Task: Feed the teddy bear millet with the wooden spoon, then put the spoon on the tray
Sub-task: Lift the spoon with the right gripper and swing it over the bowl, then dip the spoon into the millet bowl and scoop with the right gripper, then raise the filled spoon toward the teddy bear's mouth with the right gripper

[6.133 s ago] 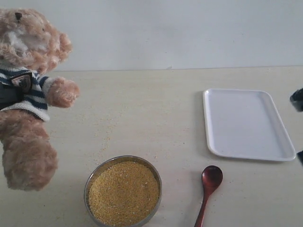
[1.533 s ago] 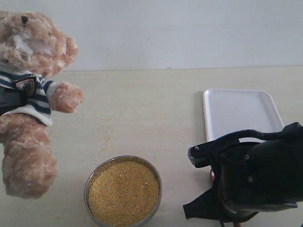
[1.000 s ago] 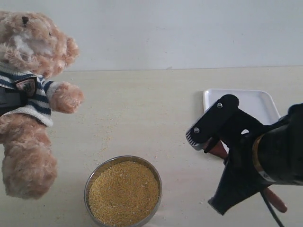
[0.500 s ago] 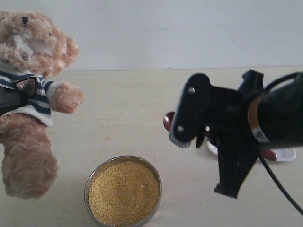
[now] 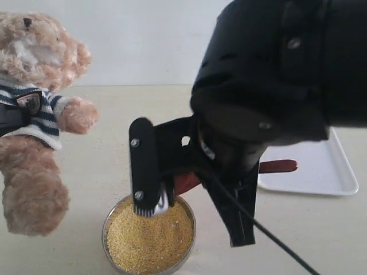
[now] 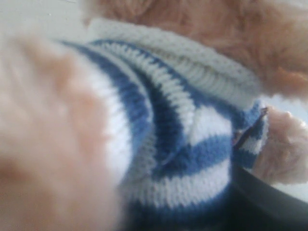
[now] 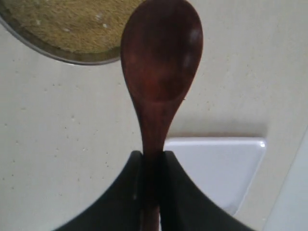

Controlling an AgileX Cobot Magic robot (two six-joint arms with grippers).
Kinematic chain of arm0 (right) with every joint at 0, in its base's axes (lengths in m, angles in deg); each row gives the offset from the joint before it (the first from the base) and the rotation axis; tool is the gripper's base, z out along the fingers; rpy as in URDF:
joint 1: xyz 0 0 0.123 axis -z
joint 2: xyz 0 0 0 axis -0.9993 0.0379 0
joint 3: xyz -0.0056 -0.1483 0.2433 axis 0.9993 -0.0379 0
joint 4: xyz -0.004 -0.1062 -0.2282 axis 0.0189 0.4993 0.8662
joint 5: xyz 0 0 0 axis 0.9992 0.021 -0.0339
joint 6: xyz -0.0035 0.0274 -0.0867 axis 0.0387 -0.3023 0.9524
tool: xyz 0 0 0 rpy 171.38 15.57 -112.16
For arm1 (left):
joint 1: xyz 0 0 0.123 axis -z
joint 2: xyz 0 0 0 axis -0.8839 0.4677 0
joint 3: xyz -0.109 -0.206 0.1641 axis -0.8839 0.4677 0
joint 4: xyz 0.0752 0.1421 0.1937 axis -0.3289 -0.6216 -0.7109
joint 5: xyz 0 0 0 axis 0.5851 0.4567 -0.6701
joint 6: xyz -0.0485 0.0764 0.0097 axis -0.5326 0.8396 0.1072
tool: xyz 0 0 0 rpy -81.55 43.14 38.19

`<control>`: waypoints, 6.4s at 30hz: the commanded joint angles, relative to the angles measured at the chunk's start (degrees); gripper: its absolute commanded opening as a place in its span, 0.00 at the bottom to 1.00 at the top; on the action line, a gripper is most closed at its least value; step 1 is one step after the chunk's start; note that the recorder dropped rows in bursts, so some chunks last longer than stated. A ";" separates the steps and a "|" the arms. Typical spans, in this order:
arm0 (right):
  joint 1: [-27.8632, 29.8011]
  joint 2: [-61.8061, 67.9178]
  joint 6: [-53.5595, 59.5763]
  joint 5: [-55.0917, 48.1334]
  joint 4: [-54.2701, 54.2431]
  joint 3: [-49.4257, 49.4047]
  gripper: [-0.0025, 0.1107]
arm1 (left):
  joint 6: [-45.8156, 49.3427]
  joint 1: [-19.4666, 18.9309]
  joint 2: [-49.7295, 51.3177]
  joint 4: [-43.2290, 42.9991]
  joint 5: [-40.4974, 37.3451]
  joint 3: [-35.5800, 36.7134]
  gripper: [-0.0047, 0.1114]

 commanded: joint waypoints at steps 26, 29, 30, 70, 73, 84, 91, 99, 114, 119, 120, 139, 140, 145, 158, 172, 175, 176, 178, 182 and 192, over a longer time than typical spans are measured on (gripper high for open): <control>-13.62 14.92 -7.75 -3.33 23.06 0.65 0.02 | 0.06 0.16 -0.53 1.06 4.24 1.48 0.08; -13.62 16.13 -7.97 -3.44 22.96 0.65 0.02 | 0.06 0.16 -0.53 1.06 4.14 1.48 0.08; -13.62 16.44 -7.97 -3.44 22.96 0.65 0.02 | 0.06 0.16 -0.53 1.06 4.14 1.48 0.08; -13.72 18.29 -18.01 1.82 11.27 0.65 0.02 | 0.06 0.16 -0.53 1.06 4.02 1.48 0.08; -13.63 18.29 -18.97 1.61 11.24 0.65 0.02 | 0.06 0.16 -0.53 1.06 3.80 1.48 0.08; -12.94 17.09 -21.30 0.54 11.05 0.65 0.02 | 0.06 0.16 -0.53 0.87 3.68 1.48 0.08; -7.59 12.18 -18.53 3.72 2.43 0.65 0.02 | 0.06 0.16 -0.53 0.77 3.68 1.48 0.08; -6.21 11.12 -16.90 2.95 1.21 0.65 0.02 | 0.06 0.16 -0.53 0.70 3.68 1.48 0.08; -7.44 11.57 -15.65 -4.12 9.93 0.65 0.02 | 0.06 0.16 -0.53 0.75 4.12 1.48 0.08; -8.52 11.66 -16.72 -4.92 10.06 0.65 0.02 | 0.18 0.16 -0.53 0.75 4.06 1.48 0.08; -8.52 11.56 -18.23 -4.49 9.95 0.65 0.02 | 0.18 0.16 -0.53 0.75 3.77 1.48 0.08; -9.05 9.74 -25.79 -2.10 6.93 0.65 0.02 | 1.32 0.16 -0.53 0.28 4.69 2.52 0.08; -9.05 8.86 -25.79 -1.83 6.04 0.65 0.02 | 1.32 0.16 -0.53 0.28 5.53 3.24 0.08; -9.05 3.35 -26.37 -2.26 2.86 0.65 0.02 | 1.32 0.16 -0.53 0.28 6.70 3.88 0.08; -4.28 -4.94 -25.42 -2.38 -3.53 0.65 0.02 | 2.42 0.16 7.46 0.28 -8.55 3.88 0.08; 5.30 -4.91 -17.82 0.69 -14.17 5.25 0.02 | -15.45 -3.35 17.46 -18.20 -19.05 -8.16 0.08; 5.30 -4.82 -17.68 0.37 -15.33 9.92 0.02 | -14.01 -3.50 19.64 -17.05 -19.93 -8.84 0.08; 5.30 -4.79 -17.56 0.51 -15.58 10.96 0.02 | -12.81 -3.50 20.12 -16.36 -19.93 -8.84 0.08; 5.30 -3.85 -17.42 -0.39 -15.66 13.59 0.02 | -11.26 -3.50 21.19 -15.40 -19.93 -8.72 0.08; 5.30 0.03 -17.42 -3.62 -15.43 18.08 0.02 | -11.03 -3.50 21.83 -14.64 -19.68 -8.72 0.08; 5.30 13.19 -15.98 -9.94 -15.24 32.55 0.02 | -6.84 -3.50 21.83 -8.48 -21.46 -8.72 0.08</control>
